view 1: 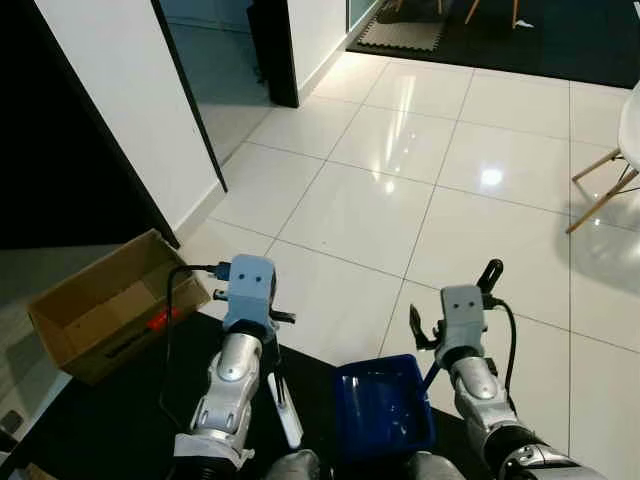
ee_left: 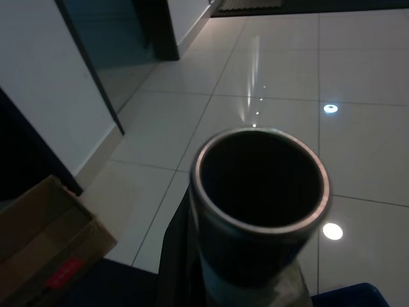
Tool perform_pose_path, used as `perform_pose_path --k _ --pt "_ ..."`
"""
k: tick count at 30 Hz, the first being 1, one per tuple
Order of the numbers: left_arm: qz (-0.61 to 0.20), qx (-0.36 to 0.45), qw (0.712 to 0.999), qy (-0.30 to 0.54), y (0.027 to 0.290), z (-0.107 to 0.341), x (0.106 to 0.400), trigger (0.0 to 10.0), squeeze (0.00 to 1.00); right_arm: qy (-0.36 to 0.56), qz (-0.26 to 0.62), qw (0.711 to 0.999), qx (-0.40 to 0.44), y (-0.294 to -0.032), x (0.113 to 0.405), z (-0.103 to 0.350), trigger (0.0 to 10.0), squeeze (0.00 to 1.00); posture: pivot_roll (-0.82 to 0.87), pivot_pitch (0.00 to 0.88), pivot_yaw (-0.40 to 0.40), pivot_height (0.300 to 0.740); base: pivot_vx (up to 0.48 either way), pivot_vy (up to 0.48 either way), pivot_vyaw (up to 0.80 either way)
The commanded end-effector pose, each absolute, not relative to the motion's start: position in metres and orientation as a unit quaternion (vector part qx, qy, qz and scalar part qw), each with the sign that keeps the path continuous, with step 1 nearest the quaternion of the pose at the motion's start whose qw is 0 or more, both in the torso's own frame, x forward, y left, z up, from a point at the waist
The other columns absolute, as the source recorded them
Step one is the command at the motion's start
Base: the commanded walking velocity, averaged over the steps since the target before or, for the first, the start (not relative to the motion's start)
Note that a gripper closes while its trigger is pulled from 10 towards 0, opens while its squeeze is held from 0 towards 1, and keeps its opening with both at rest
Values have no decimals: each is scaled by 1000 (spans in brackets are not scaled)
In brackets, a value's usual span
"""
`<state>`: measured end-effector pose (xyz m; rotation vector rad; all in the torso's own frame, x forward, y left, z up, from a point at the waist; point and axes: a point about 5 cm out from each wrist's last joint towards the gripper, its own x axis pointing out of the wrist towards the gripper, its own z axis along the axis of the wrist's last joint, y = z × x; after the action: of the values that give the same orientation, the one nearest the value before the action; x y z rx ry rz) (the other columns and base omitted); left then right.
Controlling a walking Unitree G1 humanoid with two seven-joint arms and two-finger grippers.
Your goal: Sweep floor
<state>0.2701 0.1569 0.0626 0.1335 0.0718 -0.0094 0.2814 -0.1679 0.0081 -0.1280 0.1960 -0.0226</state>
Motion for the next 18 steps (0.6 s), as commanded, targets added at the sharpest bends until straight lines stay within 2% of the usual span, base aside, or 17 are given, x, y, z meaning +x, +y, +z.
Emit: perform_pose_path --k 1,8,12,14,18 --pt "-4 78 997 27 164 67 268 10000 0 86 -37 994 -51 -172 285 14 10000 0 17 30 39 740 0 0 0" --pt "-8 82 996 27 164 67 271 10000 0 152 -41 987 14 -166 272 -6 10000 0 0 27 59 740 0 0 0" --pt "-26 90 995 19 158 71 276 10000 0 152 42 986 45 -149 272 -6 10000 0 -13 37 68 740 0 0 0" --pt "-26 89 995 19 158 71 277 10000 0 147 53 987 35 -149 271 -5 10000 0 -21 36 73 740 0 0 0" --pt "-27 89 995 21 158 71 276 10000 0 139 1 990 13 -170 266 -4 10000 0 -20 43 67 740 0 0 0"
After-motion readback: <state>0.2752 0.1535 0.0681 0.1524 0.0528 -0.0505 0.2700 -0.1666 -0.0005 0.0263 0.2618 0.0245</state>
